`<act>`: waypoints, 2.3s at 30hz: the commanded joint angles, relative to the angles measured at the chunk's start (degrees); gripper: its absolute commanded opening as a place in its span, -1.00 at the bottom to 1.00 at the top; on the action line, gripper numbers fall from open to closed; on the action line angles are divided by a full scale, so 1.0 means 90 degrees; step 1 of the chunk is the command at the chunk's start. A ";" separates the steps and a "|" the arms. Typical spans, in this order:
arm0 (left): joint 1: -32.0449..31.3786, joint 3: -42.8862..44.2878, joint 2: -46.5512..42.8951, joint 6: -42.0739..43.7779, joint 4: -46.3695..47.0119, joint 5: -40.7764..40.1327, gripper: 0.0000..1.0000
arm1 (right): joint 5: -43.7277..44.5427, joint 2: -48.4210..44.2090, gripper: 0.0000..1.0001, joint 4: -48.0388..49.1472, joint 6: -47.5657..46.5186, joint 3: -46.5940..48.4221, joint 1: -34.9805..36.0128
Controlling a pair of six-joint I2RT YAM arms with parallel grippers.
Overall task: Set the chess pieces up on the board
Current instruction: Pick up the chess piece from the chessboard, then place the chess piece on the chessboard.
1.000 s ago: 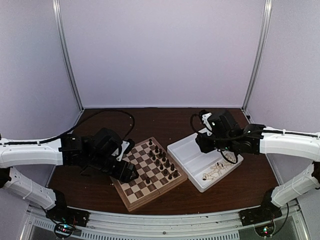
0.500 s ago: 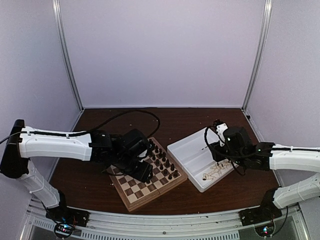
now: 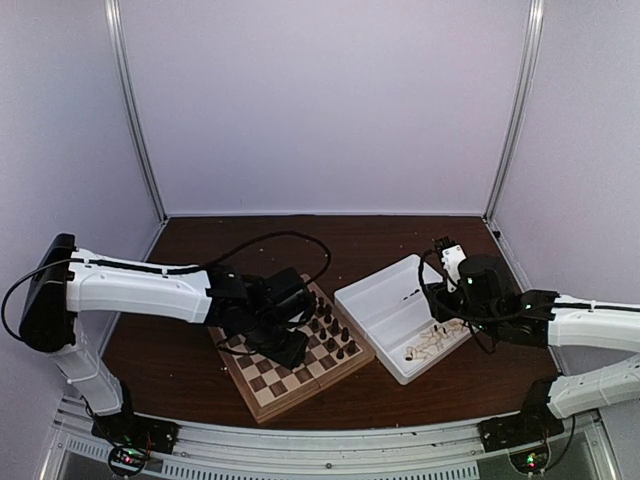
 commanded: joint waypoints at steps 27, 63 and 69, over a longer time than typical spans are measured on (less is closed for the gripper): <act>0.0513 0.0970 -0.0008 0.0642 -0.0780 -0.0772 -0.91 | 0.0050 -0.0131 0.07 0.0201 -0.0031 -0.0282 -0.0076; 0.1941 0.3389 0.2094 0.2242 -0.0309 -0.0226 -0.90 | -0.0016 -0.0154 0.07 0.0345 -0.0226 -0.0323 -0.0125; 0.1979 0.3462 0.2277 0.2271 -0.0309 -0.0208 -0.90 | -0.0007 -0.0135 0.07 0.0331 -0.0245 -0.0291 -0.0138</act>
